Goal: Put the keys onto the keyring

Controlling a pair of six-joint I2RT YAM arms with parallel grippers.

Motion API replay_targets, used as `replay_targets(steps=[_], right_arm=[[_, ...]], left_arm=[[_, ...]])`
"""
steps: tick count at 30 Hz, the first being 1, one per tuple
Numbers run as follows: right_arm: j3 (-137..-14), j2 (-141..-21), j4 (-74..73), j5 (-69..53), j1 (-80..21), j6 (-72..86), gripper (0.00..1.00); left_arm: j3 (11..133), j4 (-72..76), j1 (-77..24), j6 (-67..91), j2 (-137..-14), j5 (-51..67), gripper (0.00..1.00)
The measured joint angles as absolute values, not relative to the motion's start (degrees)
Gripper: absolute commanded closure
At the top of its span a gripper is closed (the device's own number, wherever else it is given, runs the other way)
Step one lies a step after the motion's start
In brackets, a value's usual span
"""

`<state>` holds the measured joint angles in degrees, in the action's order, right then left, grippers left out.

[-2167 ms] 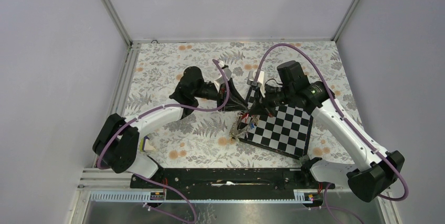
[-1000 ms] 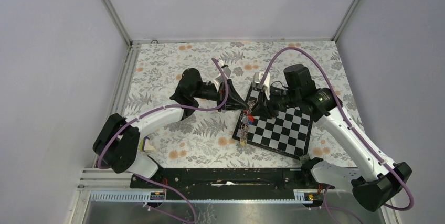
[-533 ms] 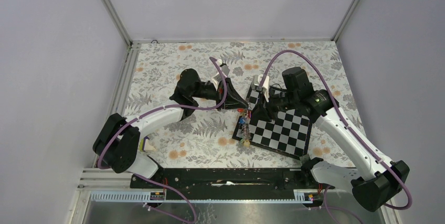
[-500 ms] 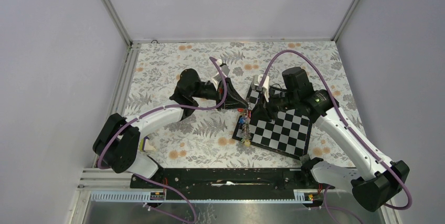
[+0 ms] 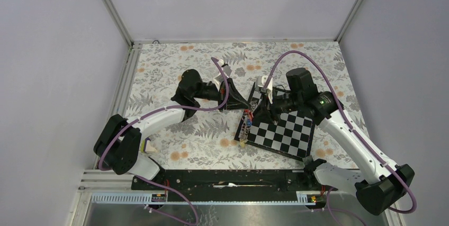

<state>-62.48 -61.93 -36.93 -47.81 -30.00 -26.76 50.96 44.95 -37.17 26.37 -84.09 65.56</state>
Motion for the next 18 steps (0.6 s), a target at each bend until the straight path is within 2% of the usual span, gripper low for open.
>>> replay_targets(steps=[18], right_arm=[[-62.1, -63.8, -35.2, -49.4, -30.0, -25.0, 0.66]], left_arm=[[50.2, 44.9, -37.1, 26.4, -84.1, 64.5, 1.0]])
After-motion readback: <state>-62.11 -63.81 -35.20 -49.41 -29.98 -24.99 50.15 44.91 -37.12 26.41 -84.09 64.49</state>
